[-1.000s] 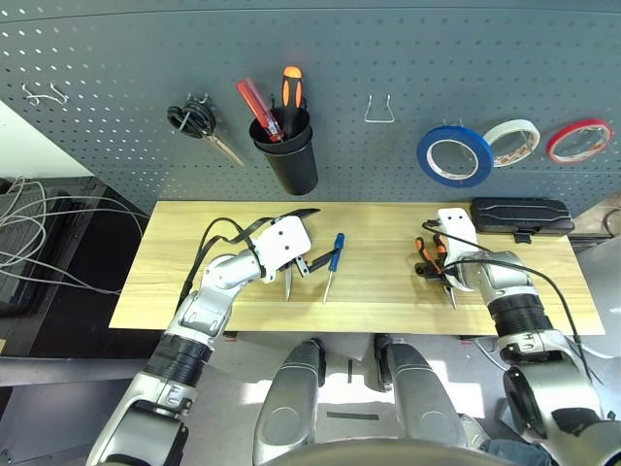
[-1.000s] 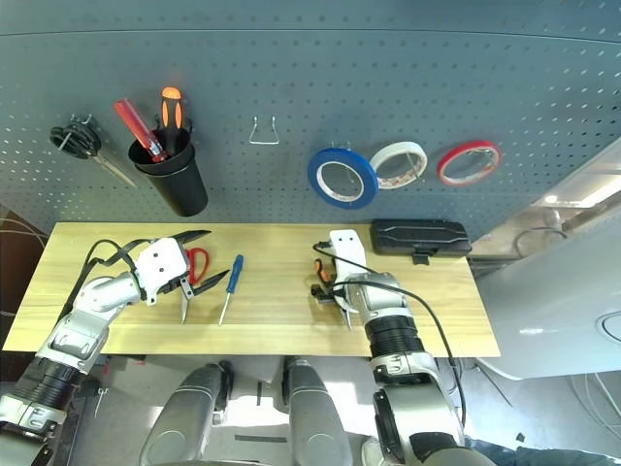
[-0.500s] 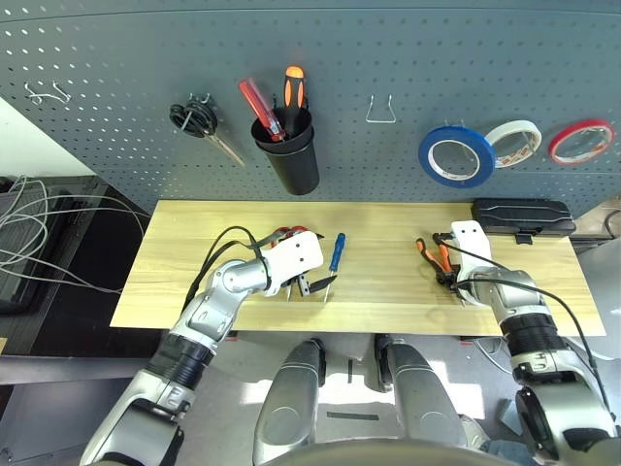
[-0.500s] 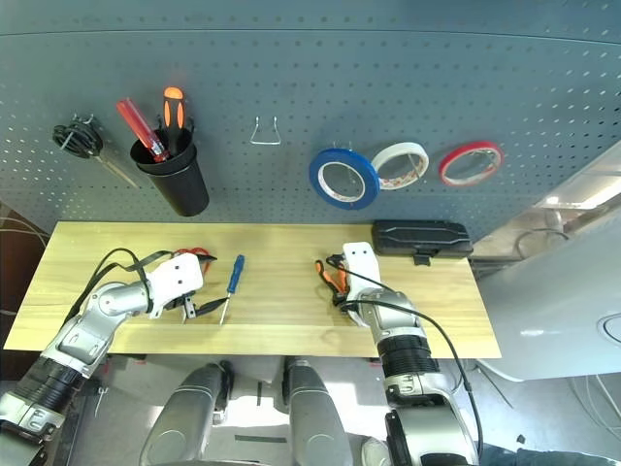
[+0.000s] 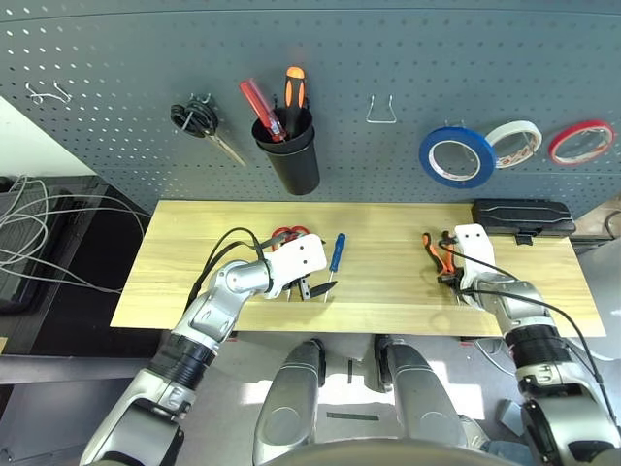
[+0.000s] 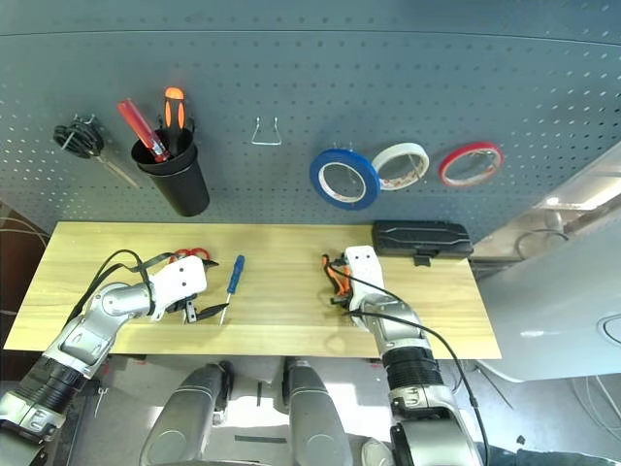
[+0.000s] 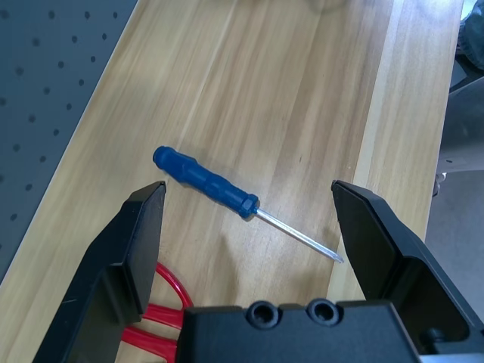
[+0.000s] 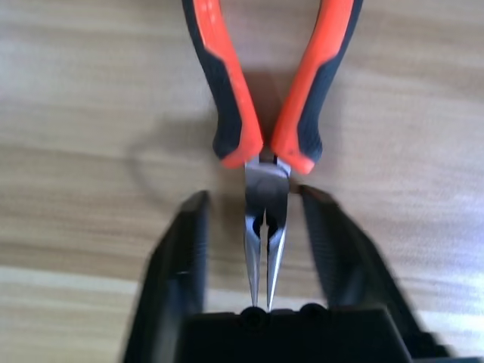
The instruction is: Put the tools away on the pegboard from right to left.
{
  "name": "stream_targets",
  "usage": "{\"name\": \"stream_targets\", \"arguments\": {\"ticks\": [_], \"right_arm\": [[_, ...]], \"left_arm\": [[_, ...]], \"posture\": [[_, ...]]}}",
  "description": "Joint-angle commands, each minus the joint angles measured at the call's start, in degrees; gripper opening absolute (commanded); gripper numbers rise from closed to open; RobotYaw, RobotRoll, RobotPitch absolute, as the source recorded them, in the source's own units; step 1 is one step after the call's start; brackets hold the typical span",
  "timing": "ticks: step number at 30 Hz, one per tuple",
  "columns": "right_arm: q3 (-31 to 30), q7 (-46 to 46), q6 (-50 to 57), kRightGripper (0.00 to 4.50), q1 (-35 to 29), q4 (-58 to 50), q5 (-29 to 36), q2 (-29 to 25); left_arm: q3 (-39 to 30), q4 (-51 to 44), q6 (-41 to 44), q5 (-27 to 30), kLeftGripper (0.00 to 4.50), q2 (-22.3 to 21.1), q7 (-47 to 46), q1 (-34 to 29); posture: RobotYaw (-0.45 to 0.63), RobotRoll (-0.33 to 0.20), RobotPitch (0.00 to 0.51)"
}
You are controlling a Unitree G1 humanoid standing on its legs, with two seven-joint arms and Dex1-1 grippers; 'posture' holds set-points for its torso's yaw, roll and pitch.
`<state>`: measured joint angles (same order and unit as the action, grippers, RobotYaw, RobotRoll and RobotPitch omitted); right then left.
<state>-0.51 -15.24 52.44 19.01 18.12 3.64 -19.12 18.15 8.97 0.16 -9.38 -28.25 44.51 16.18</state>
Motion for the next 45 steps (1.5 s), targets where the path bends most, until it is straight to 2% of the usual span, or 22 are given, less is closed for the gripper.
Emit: {"name": "stream_targets", "arguments": {"ticks": [1, 3, 4, 8, 19, 26, 37, 44, 45], "right_arm": [[-0.11, -1.16, 2.91, 3.62, -3.49, -1.37, 0.34, -1.24], [0.45, -1.59, 3.25, 4.31, -4.51, -2.50, 0.49, -2.15], [0.82, -1.70, 2.40, 4.45, -4.88, -2.28, 0.59, -2.35], [2.07, -1.33, -2.12, 4.45, -4.02, 1.52, 0.55, -1.93], [1.75, 0.95, -13.13, 4.45, 5.76, 17.18, -0.81, 2.98], [1.73, 1.35, -12.63, 4.45, 8.60, 18.07, -1.29, 4.83], [0.32, 0.02, -8.59, 4.45, 8.10, 16.29, -2.17, 3.64], [-0.08, -0.09, -6.64, 2.07, 7.76, 14.25, -2.40, 3.38], [-0.29, -0.28, -6.79, 1.89, 7.53, 13.31, -2.47, 3.21]], "left_arm": [[0.06, -0.61, -0.17, 0.21, 4.50, -0.49, 0.28, -1.48], [-0.06, -0.73, -0.20, 0.31, 4.50, -0.65, 0.30, -1.72], [-0.10, -0.74, -0.24, 0.34, 4.50, -0.73, 0.31, -1.81], [-0.17, -0.73, -0.31, 0.46, 4.50, -0.82, 0.28, -2.00], [-0.35, -1.16, -0.12, 0.58, 4.50, -0.90, 0.05, -2.42], [-0.55, -2.33, 0.32, 0.55, 4.50, -1.24, -0.14, -3.54], [-0.17, -2.08, 0.53, 0.44, 4.50, -0.38, -0.43, -3.35], [-0.06, -1.95, 0.47, 0.36, 4.50, -0.34, -0.26, -3.18], [-0.06, -1.90, 0.46, 0.36, 4.50, -0.32, -0.25, -3.13]], "posture": [[0.02, 0.000, 0.254], [0.01, 0.000, 0.255], [0.01, 0.000, 0.255], [0.01, 0.000, 0.256], [0.03, 0.000, 0.267], [0.03, 0.000, 0.273], [0.03, 0.000, 0.277], [0.02, 0.000, 0.276], [0.02, 0.000, 0.276]]}}
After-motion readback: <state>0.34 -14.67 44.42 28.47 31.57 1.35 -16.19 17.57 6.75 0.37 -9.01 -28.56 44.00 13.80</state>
